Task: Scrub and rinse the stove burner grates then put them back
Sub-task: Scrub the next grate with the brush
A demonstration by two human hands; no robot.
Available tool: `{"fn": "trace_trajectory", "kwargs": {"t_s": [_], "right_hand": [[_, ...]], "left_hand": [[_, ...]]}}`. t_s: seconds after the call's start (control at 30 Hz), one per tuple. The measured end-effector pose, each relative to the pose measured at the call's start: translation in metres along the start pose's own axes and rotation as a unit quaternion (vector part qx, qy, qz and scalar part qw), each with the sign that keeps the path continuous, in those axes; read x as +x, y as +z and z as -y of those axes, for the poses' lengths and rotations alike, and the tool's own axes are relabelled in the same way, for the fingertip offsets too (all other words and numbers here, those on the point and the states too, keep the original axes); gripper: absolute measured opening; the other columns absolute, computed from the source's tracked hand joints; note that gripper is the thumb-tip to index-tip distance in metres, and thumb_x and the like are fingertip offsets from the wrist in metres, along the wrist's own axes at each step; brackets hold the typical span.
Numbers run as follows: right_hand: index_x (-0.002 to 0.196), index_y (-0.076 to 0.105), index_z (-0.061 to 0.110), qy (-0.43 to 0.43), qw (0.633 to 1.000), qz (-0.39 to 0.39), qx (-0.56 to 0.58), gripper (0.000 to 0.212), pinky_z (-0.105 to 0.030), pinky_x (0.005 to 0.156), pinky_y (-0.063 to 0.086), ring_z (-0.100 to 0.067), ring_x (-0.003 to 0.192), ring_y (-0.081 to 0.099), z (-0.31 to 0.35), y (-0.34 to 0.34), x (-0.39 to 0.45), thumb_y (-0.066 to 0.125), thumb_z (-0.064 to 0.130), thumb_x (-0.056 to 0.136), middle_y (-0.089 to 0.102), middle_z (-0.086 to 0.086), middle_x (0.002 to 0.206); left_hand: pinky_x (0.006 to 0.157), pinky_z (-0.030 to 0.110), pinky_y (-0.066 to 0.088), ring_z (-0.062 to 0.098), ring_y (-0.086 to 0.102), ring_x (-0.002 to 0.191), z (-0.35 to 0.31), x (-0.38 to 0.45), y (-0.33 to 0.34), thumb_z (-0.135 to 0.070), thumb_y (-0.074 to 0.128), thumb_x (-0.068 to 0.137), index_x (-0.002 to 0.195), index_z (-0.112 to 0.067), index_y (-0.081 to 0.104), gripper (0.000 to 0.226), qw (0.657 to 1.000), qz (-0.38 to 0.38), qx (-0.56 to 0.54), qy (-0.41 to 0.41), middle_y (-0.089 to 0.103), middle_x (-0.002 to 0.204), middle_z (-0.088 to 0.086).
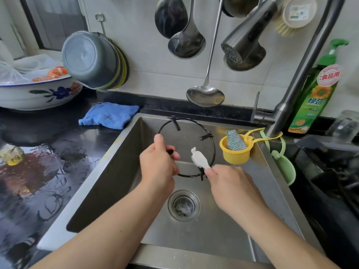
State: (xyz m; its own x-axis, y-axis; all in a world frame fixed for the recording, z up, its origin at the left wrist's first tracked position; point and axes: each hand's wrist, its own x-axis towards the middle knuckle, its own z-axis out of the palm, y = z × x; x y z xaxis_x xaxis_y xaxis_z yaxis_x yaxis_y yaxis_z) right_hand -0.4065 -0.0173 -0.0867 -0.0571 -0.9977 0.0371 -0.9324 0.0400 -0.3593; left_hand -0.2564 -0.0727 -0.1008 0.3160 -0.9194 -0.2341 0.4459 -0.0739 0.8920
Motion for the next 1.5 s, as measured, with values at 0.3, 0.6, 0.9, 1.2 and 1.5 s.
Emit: {"fn": "trace_trajectory", "kwargs": {"t_s": [0.3,0.6,0.9,1.2,1.5], "right_hand": [[0.066,0.040,0.019,-0.013,1.000,-0.004,0.013,0.047,-0.038,0.058,0.036,-0.029,0.073,0.052,-0.004,0.004,0.003,0.037,0.047,0.104,0.050,-0.002,0.070],[0.067,0.042,0.016,-0.028,0.999,-0.015,0.022,0.048,-0.038,0.060,0.038,-0.029,0.073,0.049,0.001,0.004,0.006,0.039,0.046,0.104,0.048,-0.001,0.067],[0.066,0.040,0.015,-0.040,0.999,-0.004,0.027,0.050,-0.040,0.059,0.040,-0.031,0.072,0.053,-0.016,0.007,-0.005,0.040,0.050,0.102,0.049,-0.003,0.065],[0.078,0.061,0.016,-0.038,0.998,0.007,0.052,0.044,-0.040,0.063,0.048,-0.026,0.070,0.057,-0.033,-0.008,0.004,0.044,0.050,0.100,0.058,-0.004,0.068],[0.077,0.059,0.015,-0.035,0.999,0.023,0.035,0.045,-0.039,0.064,0.047,-0.025,0.072,0.058,-0.036,-0.006,0.004,0.044,0.050,0.101,0.059,-0.003,0.069]], "left_hand": [[0.041,0.025,0.025,0.014,0.030,0.039,0.002,-0.003,0.003,-0.042,0.040,0.109,0.084,-0.004,0.056,0.048,1.000,0.012,0.001,0.005,0.054,0.059,0.011],[0.038,0.022,0.023,0.013,0.028,0.038,0.000,0.002,0.000,-0.042,0.039,0.109,0.082,-0.005,0.054,0.049,1.000,0.011,-0.022,-0.012,0.054,0.057,0.010],[0.034,0.019,0.021,0.008,0.028,0.033,-0.009,0.017,-0.013,-0.041,0.038,0.110,0.084,-0.007,0.051,0.045,0.993,-0.018,-0.094,-0.065,0.052,0.054,0.006],[0.032,0.017,0.021,0.005,0.027,0.033,-0.011,0.018,-0.015,-0.043,0.040,0.109,0.081,-0.006,0.052,0.048,0.992,0.023,-0.097,-0.077,0.049,0.058,0.007],[0.032,0.017,0.020,0.005,0.025,0.032,-0.015,0.019,-0.017,-0.042,0.041,0.109,0.080,-0.007,0.051,0.047,0.995,0.055,-0.055,-0.060,0.049,0.059,0.007]]}}
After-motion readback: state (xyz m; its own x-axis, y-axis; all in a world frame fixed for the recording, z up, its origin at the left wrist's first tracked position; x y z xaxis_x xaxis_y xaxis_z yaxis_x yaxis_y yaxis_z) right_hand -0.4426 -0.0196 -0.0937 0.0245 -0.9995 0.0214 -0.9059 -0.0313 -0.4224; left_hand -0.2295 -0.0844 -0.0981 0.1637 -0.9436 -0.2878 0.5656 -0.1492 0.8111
